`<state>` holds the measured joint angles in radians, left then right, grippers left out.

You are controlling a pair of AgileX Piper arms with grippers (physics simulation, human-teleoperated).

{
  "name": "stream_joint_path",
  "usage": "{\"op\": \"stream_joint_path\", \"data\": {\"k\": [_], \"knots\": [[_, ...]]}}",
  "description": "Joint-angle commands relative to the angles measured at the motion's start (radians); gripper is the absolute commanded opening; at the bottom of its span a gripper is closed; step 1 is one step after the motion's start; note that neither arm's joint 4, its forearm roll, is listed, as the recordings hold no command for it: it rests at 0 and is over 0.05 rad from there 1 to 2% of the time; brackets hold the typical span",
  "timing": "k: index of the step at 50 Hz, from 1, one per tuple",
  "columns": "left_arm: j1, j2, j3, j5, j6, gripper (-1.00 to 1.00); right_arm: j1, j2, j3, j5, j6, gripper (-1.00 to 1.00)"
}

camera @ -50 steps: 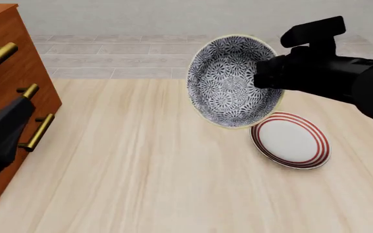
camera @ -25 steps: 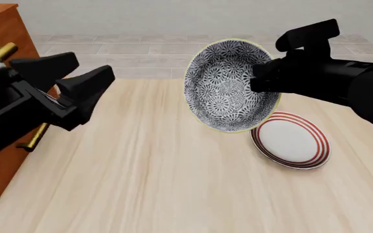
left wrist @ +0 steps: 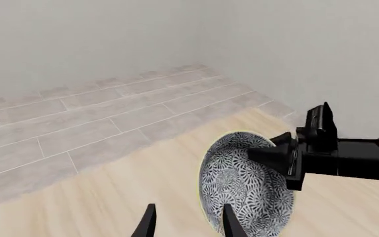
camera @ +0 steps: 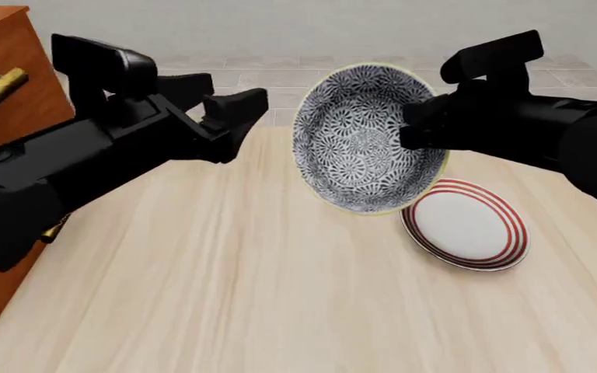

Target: Put the bowl on top of the cabinet.

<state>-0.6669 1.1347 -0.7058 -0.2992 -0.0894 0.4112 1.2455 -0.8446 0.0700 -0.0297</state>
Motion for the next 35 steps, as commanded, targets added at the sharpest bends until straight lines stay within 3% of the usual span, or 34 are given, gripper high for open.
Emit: {"op": "stream_joint_path", "data": {"k": [1, 35], "knots": [[-0.009, 0.167, -0.093, -0.019, -0.048, 1.0, 0.009, -0.012, -0.002, 0.003, 0.007, -1.0], [-0.055, 0.38, -0.197, -0.029, -0.124, 1.0, 0.03, -0.022, 0.009, 0.008, 0.007, -1.0]]}}
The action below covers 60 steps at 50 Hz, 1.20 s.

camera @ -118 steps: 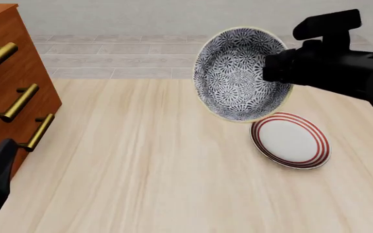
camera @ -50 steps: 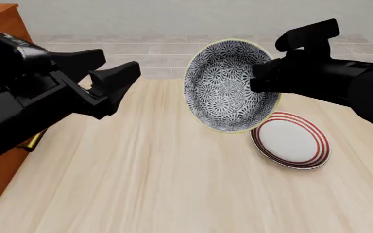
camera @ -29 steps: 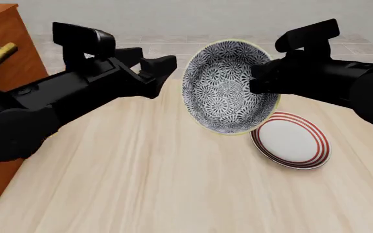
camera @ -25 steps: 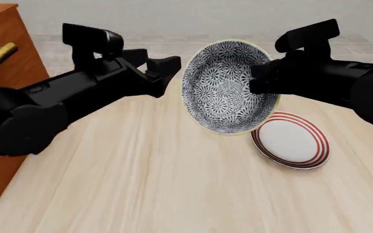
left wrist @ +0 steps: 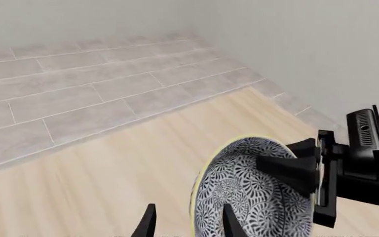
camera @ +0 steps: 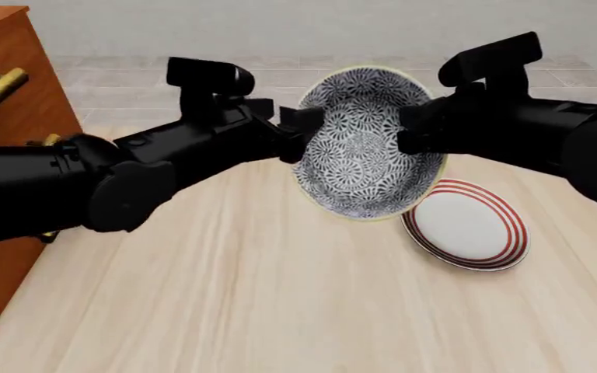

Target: Put the bowl on top of the cabinet.

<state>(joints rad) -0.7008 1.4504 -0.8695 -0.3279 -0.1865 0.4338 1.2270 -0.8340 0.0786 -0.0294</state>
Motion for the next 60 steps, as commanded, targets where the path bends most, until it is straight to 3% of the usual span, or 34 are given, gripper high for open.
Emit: {"op": "stream_joint_path", "data": {"k": [1, 30, 31, 57, 58, 60], "knots": [[-0.022, 0.069, -0.036, -0.001, -0.029, 1.0, 0.008, -0.003, -0.002, -0.001, 0.007, -1.0], [-0.023, 0.238, -0.106, -0.026, -0.073, 1.0, 0.025, 0.003, 0.005, -0.004, 0.005, -1.0], [-0.02, 0.238, -0.105, -0.027, -0.078, -1.0, 0.024, 0.005, 0.005, -0.005, 0.004, -1.0], [-0.024, 0.198, -0.081, -0.03, -0.094, -1.0, 0.013, 0.012, -0.001, -0.006, 0.003, -1.0], [-0.024, 0.196, -0.08, -0.029, -0.094, -1.0, 0.012, 0.013, -0.002, -0.006, 0.002, 1.0], [-0.024, 0.189, -0.077, -0.029, -0.092, -1.0, 0.012, 0.01, -0.003, -0.004, 0.006, 1.0]]}}
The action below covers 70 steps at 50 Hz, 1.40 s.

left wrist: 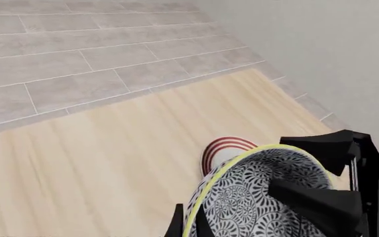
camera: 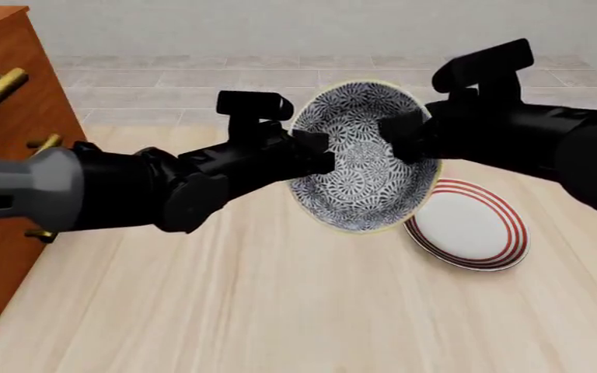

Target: Put the bowl on top of the cabinet.

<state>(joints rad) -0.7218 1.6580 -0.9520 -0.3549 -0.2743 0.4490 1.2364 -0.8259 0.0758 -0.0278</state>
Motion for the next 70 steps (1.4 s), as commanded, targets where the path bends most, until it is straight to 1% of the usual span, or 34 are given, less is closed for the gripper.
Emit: {"op": "stream_joint_path", "data": {"k": [1, 10, 16, 19, 25, 29, 31, 37, 41, 46, 49, 55, 58, 63, 65, 70], "knots": [[-0.003, -0.02, 0.006, -0.002, -0.005, -1.0, -0.003, -0.001, -0.011, -0.001, 0.005, 1.0], [0.004, -0.041, 0.018, -0.001, 0.007, -1.0, -0.001, -0.016, -0.01, 0.009, 0.004, 1.0], [0.022, -0.048, 0.025, -0.005, 0.038, -1.0, 0.006, -0.037, -0.007, 0.018, 0.008, 1.0], [0.025, -0.048, 0.025, -0.005, 0.042, -1.0, 0.008, -0.047, -0.006, 0.022, 0.01, 1.0], [0.057, -0.062, 0.031, -0.002, 0.082, -1.0, 0.022, -0.098, 0.0, 0.048, 0.015, 1.0], [0.098, -0.079, 0.039, -0.008, 0.147, -1.0, 0.042, -0.151, 0.007, 0.072, 0.023, 1.0], [0.108, -0.068, 0.026, 0.001, 0.14, -1.0, 0.052, -0.175, 0.01, 0.084, 0.025, 1.0], [0.172, -0.087, 0.022, 0.009, 0.194, -1.0, 0.072, -0.231, 0.013, 0.112, 0.028, 1.0], [0.184, -0.094, 0.019, 0.019, 0.199, -1.0, 0.072, -0.243, 0.013, 0.118, 0.029, 1.0], [0.204, -0.172, 0.042, 0.056, 0.233, -1.0, 0.063, -0.235, 0.01, 0.111, 0.03, 1.0], [0.205, -0.196, 0.046, 0.073, 0.234, -1.0, 0.06, -0.226, 0.012, 0.103, 0.03, 1.0], [0.251, -0.287, 0.065, 0.128, 0.265, -1.0, 0.054, -0.204, 0.014, 0.086, 0.024, 1.0], [0.259, -0.313, 0.068, 0.145, 0.275, -1.0, 0.052, -0.197, 0.014, 0.081, 0.023, 1.0], [0.282, -0.397, 0.08, 0.201, 0.296, -1.0, 0.056, -0.188, 0.017, 0.075, 0.019, 1.0], [0.306, -0.436, 0.086, 0.224, 0.309, -1.0, 0.055, -0.177, 0.017, 0.068, 0.015, 1.0], [0.329, -0.485, 0.088, 0.257, 0.311, -1.0, 0.057, -0.17, 0.019, 0.062, 0.01, 1.0]]}}
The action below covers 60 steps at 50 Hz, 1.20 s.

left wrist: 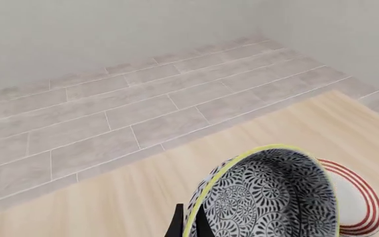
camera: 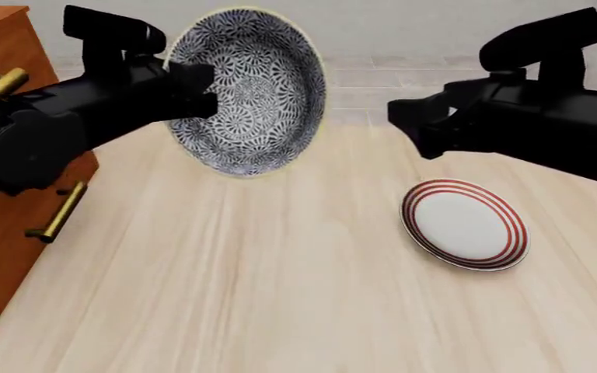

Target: Put the bowl on top of the cabinet.

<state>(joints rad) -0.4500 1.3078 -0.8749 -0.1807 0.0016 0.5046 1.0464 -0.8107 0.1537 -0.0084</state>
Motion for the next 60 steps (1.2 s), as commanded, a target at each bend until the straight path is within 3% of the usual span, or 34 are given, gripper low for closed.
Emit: {"op": "stream_joint_path", "data": {"k": [1, 18, 43, 60], "knots": [[0.063, -0.144, 0.01, 0.092, 0.034, -1.0, 0.002, 0.02, 0.004, -0.016, -0.012, 1.0], [0.159, -0.239, -0.05, 0.188, 0.016, -1.0, 0.012, 0.025, 0.007, -0.017, -0.019, 1.0], [0.414, -0.278, -0.128, 0.236, 0.028, -1.0, 0.019, 0.008, 0.011, -0.012, -0.019, 1.0], [0.45, -0.273, -0.131, 0.241, 0.02, -1.0, 0.022, 0.018, 0.014, -0.018, -0.023, 1.0]]}}
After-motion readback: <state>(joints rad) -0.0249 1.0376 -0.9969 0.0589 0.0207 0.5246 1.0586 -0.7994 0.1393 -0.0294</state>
